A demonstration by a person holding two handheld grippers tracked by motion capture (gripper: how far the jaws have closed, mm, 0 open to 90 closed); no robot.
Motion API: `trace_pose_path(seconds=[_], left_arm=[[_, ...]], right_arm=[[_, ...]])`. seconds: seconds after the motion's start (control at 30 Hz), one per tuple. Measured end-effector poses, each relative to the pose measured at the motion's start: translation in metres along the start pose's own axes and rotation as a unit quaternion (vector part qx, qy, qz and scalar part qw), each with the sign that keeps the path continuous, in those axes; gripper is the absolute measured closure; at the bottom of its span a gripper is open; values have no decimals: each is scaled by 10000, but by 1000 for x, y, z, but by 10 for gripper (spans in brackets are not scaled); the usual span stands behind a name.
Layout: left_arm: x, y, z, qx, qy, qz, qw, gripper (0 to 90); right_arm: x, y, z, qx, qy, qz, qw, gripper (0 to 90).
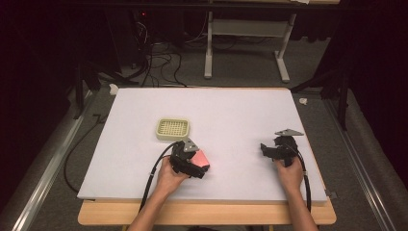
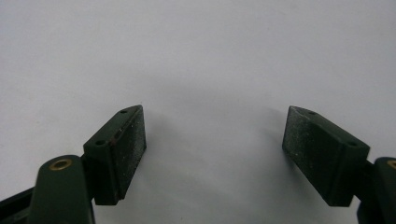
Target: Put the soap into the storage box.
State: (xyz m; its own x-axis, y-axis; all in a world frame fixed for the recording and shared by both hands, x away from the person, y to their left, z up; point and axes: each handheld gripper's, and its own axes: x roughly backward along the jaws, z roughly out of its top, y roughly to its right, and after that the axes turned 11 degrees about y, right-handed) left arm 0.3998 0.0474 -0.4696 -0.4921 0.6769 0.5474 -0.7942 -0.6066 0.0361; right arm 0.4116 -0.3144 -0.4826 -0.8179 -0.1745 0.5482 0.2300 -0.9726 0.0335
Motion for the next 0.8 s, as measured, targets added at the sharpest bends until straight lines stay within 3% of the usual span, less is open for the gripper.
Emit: trace_pose_path(seconds=[0.8], left_arm=[[-15, 0, -3, 40, -189, 147, 9997, 59]], right_arm=[[0, 0, 0, 5, 0, -1, 10000, 220]])
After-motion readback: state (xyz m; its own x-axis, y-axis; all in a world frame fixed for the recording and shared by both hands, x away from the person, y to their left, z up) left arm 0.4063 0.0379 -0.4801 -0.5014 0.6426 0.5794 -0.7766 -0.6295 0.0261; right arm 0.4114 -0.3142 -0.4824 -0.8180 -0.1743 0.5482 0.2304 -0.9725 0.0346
